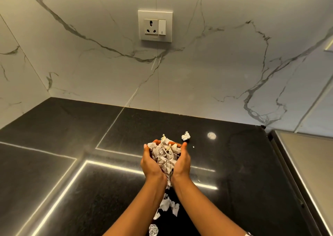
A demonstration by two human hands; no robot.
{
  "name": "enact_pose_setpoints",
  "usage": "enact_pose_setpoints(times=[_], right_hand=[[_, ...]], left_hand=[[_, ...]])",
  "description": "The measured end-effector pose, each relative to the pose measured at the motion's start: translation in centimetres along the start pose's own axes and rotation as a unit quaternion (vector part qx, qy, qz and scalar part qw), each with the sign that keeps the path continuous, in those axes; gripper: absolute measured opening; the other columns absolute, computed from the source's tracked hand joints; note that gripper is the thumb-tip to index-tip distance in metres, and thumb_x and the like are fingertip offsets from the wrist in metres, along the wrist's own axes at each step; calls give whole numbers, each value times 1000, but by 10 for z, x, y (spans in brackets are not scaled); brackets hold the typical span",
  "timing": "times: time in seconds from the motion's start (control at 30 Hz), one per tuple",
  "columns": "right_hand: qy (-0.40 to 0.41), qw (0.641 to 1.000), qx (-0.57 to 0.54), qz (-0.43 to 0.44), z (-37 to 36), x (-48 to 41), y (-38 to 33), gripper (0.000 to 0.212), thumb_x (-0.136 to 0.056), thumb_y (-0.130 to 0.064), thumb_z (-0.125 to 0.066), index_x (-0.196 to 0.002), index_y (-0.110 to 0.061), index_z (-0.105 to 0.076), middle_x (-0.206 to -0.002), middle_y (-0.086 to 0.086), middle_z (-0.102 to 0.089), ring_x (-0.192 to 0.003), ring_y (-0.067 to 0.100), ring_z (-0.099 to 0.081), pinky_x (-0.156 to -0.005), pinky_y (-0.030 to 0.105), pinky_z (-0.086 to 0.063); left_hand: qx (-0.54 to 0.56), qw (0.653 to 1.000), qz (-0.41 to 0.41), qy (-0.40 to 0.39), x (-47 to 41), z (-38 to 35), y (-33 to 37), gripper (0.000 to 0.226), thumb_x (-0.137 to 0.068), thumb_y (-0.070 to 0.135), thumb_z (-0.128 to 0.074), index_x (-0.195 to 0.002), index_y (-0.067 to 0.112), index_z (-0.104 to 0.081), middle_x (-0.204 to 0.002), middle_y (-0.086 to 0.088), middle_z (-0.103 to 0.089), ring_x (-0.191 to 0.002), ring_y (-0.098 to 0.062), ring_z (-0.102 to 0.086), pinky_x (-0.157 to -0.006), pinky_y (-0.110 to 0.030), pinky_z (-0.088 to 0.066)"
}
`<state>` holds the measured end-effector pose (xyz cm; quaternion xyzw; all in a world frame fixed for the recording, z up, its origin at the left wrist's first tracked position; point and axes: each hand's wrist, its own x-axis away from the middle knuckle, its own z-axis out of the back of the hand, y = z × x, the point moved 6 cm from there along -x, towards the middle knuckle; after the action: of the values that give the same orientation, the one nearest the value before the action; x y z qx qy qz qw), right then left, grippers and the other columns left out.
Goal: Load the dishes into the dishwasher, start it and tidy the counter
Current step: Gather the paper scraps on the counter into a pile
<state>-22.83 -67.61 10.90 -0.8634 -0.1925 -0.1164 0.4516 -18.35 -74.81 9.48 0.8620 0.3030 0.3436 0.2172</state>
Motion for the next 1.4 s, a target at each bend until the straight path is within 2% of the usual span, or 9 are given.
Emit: enact_pose_setpoints(times=[0.17, 0.27, 0.47, 0.63, 0.8, 0.97, 1.07, 1.23, 1.4], right_hand=[[4, 1000, -4, 12, -1, 14, -13, 29, -99, -25, -42, -92, -3, -59, -67, 9, -70, -60, 21, -69, -52, 27, -55], [0, 1000, -10, 8, 3, 22, -20, 22, -99, -17, -42, -84, -8, -56, -62, 5, -67, -54, 16, -66, -49, 25, -53], [-19, 1000, -3, -10, 12, 38, -31, 20, -98, -16, -44, -83, -10, -55, -71, 9, -63, -60, 18, -63, -53, 26, -55], [-74, 997, 16, -17, 18, 66, -48, 22, -98, -17, -43, -82, -10, -56, -69, 6, -65, -59, 15, -65, -53, 25, -55], [-154, 986, 42, -48, 25, 108, -43, 24, -97, -21, -44, -83, -10, -59, -79, 13, -66, -74, 26, -65, -73, 38, -55], [-201, 969, 84, -115, 47, 166, 2, 26, -97, -24, -44, -88, -7, -60, -84, 18, -65, -81, 31, -64, -73, 36, -55], [-233, 950, 107, -178, 65, 215, 40, 26, -96, -25, -45, -93, -5, -60, -90, 21, -65, -84, 35, -65, -77, 41, -55], [-280, 910, 154, -263, 106, 296, 101, 26, -97, -19, -43, -78, -7, -57, -69, 11, -66, -64, 22, -65, -59, 28, -54], [-274, 868, 237, -341, 179, 358, 182, 25, -96, -19, -45, -78, -6, -57, -71, 13, -64, -65, 25, -63, -61, 30, -54]], left_hand=[[10, 1000, 7, -10, 19, -11, 5, 33, -92, 41, -50, -88, 14, -69, -98, -15, -71, -87, -33, -69, -78, -44, -56], [24, 1000, 9, -4, 31, -11, 3, 28, -92, 37, -52, -88, 15, -69, -103, -17, -69, -92, -35, -67, -84, -48, -54], [47, 999, -10, 4, 52, -11, -4, 28, -90, 37, -51, -89, 15, -67, -111, -19, -65, -102, -38, -64, -91, -51, -51], [87, 995, -45, -6, 89, -12, -3, 31, -89, 39, -50, -91, 13, -66, -109, -20, -66, -101, -40, -64, -89, -51, -52], [139, 984, -113, -6, 143, 8, 5, 29, -87, 36, -49, -90, 13, -65, -108, -22, -66, -97, -40, -65, -86, -50, -53], [213, 961, -174, 40, 205, 68, 11, 31, -90, 35, -46, -80, 11, -63, -87, -16, -67, -80, -34, -66, -81, -46, -55], [261, 940, -207, 71, 243, 121, 12, 28, -88, 37, -49, -80, 13, -62, -91, -15, -65, -87, -34, -64, -93, -50, -48], [343, 890, -266, 137, 304, 219, 5, 25, -88, 33, -50, -75, 15, -61, -90, -13, -64, -87, -34, -62, -101, -51, -41], [362, 854, -279, 250, 358, 323, -31, 28, -91, 33, -45, -75, 15, -61, -85, -14, -66, -80, -34, -64, -90, -48, -47]])
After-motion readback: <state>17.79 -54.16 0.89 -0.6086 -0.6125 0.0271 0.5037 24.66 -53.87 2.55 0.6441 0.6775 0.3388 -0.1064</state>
